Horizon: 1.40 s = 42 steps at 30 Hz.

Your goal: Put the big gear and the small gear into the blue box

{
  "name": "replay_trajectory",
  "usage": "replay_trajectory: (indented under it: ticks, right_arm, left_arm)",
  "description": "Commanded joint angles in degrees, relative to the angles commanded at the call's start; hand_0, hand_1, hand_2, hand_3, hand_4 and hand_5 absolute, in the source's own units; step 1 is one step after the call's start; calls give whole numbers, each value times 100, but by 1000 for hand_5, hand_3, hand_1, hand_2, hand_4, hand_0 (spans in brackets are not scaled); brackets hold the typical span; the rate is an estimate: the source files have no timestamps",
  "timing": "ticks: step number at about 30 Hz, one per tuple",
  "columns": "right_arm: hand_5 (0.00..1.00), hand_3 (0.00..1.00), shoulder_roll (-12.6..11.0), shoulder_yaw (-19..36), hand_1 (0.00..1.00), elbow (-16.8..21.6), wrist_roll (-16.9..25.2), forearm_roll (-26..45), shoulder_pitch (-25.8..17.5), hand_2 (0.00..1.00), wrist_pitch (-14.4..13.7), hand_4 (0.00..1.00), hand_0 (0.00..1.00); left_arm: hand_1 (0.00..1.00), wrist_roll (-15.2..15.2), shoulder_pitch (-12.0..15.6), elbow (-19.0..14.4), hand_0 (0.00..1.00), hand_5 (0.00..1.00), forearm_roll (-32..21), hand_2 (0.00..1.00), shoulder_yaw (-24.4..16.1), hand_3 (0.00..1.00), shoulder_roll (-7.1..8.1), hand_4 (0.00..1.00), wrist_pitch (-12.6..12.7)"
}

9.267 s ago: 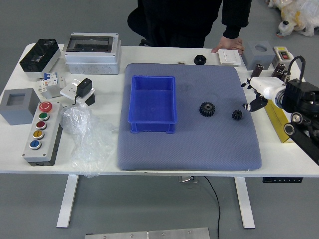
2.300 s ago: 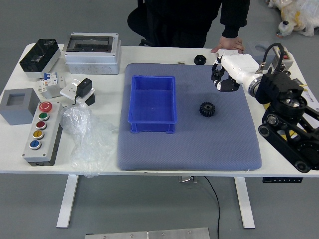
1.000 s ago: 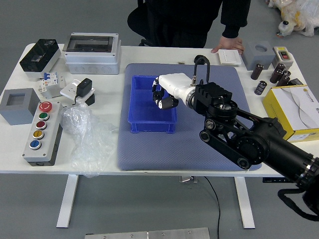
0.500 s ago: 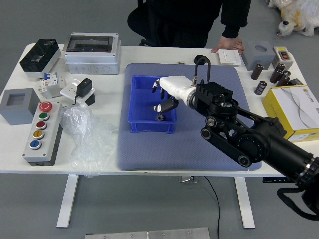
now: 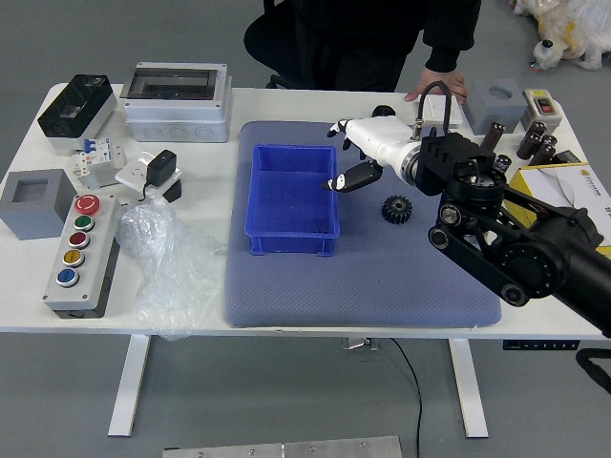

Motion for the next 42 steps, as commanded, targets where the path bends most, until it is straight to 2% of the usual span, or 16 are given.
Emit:
replay_trajectory:
  ticks: [4,7,8,13,14,19,20,25,26,31,32,37,38,42]
  right_arm:
    - [518,826,-221,-111,551,-137,49,73,-12,704,15,912,555]
    - [518,826,-303,-171,551,-259,90,121,-17,704,32,912,555]
    - [464,805,-326,-195,552,-306,103,135,-15,713,44,893,566]
    - [464,805,-399,-313,552,-507,158,192,3,713,164,893,566]
    - [306,828,-408,-343,579,-548,169,206,8,754,196,866,588]
    - [306,828,-431,-491,579,-703,189,251,29,754,321,866,588]
    - [256,823,-430,-511,621,-725,187,254,32,799,338,860,600]
    - [256,823,-409,-597,621,-824,164,255,54,799,416,860,600]
    - [203,807,-405,-604,627,-839,158,251,57,821,430,841,574]
    - [203,807,-385,-626,627,-891,126,179,79,821,487,841,574]
    - [135,838,-382,-632,595,-896,119,163,84,825,496,819,537]
    - [135,838,-354,-664,595,-936,94,99,102,825,496,819,537]
    - [103,822,-347,-665,538,-945,92,87,104,777,486,809,498]
    - [103,822,-303,-667,538,-1001,94,39,103,777,445,809,498]
  left_arm:
    - [830,1,-14,-2,860,374,10,826,-26,774,-7,599,-2]
    - [830,1,-20,-1,860,374,9,826,-32,774,-12,599,-1]
    - [829,0,-22,-1,860,374,9,826,-33,774,-13,599,0]
    - [829,-4,-27,-1,860,374,16,826,-44,774,-13,599,5]
    - [830,-5,-28,-2,860,374,17,826,-45,773,-13,599,6]
    - [830,-7,-34,-1,860,374,21,826,-49,773,-18,599,8]
    - [830,-7,-36,-2,860,374,22,826,-49,775,-19,599,8]
    - [830,-7,-52,-3,860,374,33,826,-58,775,-28,599,6]
    - [830,-8,-54,-3,860,374,35,826,-59,774,-29,599,7]
    - [830,-7,-52,-1,860,374,31,826,-54,774,-29,599,10]
    - [830,-7,-51,-1,860,374,30,826,-53,775,-28,599,10]
    - [830,-7,-56,-1,860,374,35,826,-54,775,-29,599,10]
    - [829,-7,-58,-1,860,374,36,826,-53,774,-30,599,10]
    - [829,-6,-67,-2,860,374,37,826,-50,774,-37,599,8]
